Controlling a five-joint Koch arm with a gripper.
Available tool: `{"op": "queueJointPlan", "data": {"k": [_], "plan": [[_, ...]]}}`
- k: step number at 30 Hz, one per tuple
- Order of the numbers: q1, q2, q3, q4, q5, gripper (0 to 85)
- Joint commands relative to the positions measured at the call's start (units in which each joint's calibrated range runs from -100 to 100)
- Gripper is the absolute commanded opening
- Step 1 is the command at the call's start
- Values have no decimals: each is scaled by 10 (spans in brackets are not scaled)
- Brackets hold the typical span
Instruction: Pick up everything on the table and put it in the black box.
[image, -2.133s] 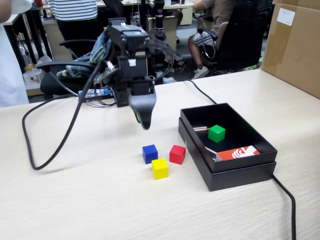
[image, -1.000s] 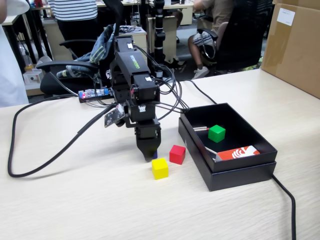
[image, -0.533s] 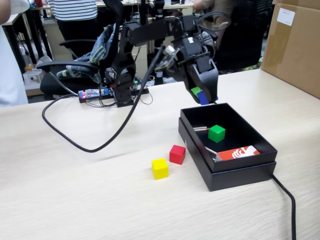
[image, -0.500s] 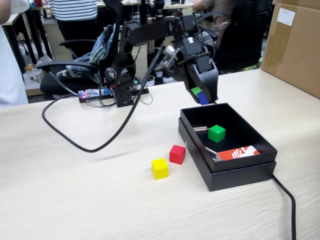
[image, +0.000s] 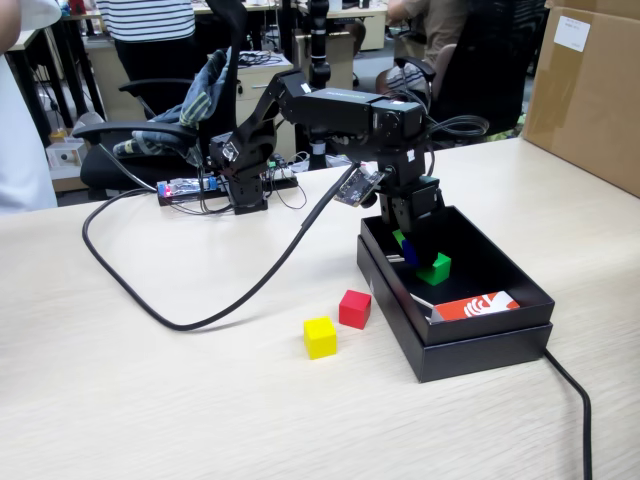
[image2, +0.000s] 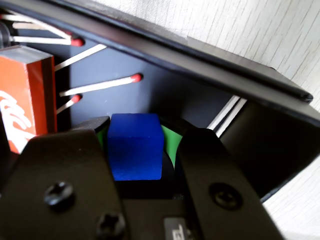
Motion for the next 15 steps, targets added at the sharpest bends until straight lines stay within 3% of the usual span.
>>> {"op": "queueJointPlan", "data": {"k": [1, 3, 6, 13, 15], "plan": [[1, -2, 33, -3, 1, 138], [0, 5, 31, -4, 5, 150], [-1, -3, 32, -17, 7, 302], [-48, -242, 41, -20, -20, 306], [-66, -278, 30, -20, -35, 346]]}}
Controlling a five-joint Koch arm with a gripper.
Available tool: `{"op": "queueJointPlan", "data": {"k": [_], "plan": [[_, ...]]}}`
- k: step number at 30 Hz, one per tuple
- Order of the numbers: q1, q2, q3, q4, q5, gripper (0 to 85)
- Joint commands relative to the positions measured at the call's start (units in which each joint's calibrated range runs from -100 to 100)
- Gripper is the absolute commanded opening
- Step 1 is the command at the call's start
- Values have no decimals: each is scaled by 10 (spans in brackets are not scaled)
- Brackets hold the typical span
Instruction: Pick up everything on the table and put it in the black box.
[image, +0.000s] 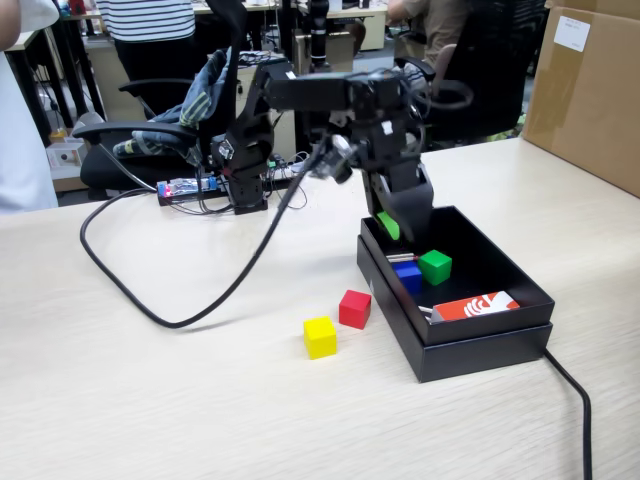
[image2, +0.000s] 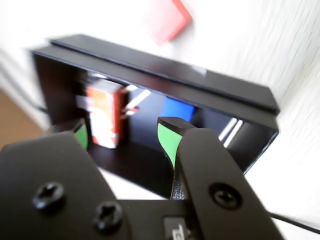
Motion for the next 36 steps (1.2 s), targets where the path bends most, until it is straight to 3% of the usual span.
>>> {"op": "queueJointPlan", "data": {"k": [1, 4, 11, 26, 30, 31, 32, 33, 36], "plan": [[-30, -107, 25, -1, -34, 360], [-58, -108, 17, -1, -55, 398], [-97, 7, 22, -1, -71, 456], [-102, 284, 115, 0, -77, 456], [-103, 317, 131, 0, -77, 344], [-104, 321, 134, 0, -77, 278], [-105, 324, 138, 0, -75, 144], [-106, 320, 140, 0, -74, 94], [-107, 270, 135, 0, -74, 82]]}}
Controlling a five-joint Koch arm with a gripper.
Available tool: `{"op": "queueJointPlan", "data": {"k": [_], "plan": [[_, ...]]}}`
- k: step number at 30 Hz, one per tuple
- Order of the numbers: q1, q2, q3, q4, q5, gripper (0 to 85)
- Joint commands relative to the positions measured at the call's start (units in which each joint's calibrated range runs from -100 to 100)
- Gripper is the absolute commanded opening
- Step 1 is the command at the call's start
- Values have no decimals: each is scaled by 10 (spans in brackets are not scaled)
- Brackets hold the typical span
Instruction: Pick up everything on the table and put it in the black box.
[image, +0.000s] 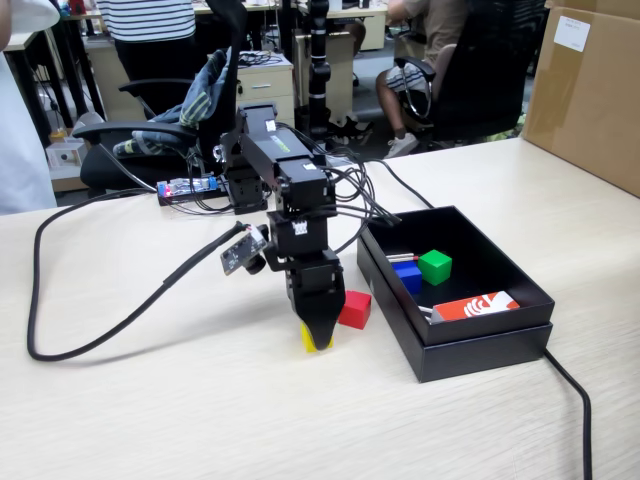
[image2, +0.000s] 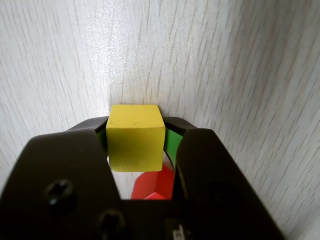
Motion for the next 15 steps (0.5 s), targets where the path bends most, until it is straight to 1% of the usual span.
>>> {"op": "queueJointPlan", "data": {"k": [1, 4, 6, 8, 9, 12, 15], "plan": [[-2, -101, 34, 0, 0, 82], [14, -257, 2, 0, -1, 82], [57, -355, -4, 0, 0, 82], [83, -375, -9, 0, 6, 82], [106, -378, -15, 0, 14, 84], [138, -355, -15, 0, 29, 84], [159, -317, -15, 0, 39, 85]]}}
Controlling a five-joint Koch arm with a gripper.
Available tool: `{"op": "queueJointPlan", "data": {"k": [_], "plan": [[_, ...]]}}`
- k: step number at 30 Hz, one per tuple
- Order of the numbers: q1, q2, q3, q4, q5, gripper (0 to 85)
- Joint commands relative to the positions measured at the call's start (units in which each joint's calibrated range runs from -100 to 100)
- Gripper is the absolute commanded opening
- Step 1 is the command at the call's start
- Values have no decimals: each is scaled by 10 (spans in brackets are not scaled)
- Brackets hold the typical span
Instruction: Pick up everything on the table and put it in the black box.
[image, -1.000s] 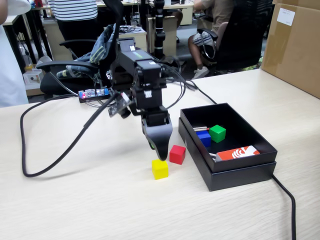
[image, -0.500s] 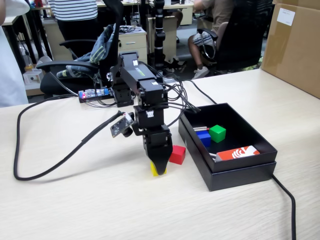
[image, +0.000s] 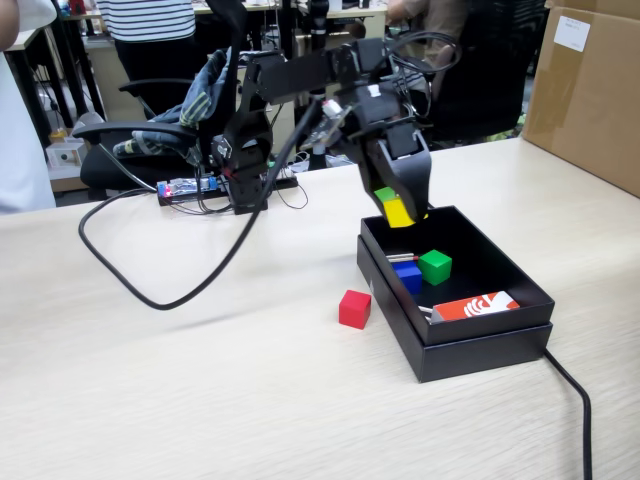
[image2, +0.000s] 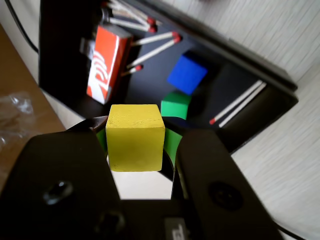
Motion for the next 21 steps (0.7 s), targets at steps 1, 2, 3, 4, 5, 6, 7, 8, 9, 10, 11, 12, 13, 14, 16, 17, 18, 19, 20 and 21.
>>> {"op": "queueJointPlan", "data": {"k": [1, 2, 3, 4, 5, 6, 7, 8, 9, 10, 11, 12, 13, 14, 16, 17, 18, 19, 20, 21], "plan": [[20, 17, 28, 0, 12, 85], [26, 33, 27, 0, 15, 86], [30, 49, 30, 0, 19, 88], [34, 67, 33, 0, 22, 88], [36, 84, 36, 0, 25, 88], [39, 114, 40, 0, 29, 88], [40, 128, 43, 0, 30, 89], [41, 141, 45, 0, 31, 92], [42, 148, 47, 0, 31, 112], [42, 157, 49, 0, 31, 125], [43, 163, 50, 0, 32, 125], [43, 172, 52, 0, 33, 136], [43, 177, 53, 0, 33, 157], [43, 181, 52, -1, 33, 202], [42, 183, 52, -13, 33, 278], [42, 177, 50, -13, 33, 293], [41, 168, 46, -13, 33, 293], [40, 152, 42, -14, 33, 293], [38, 130, 37, -14, 33, 294], [36, 105, 33, -14, 33, 299]]}}
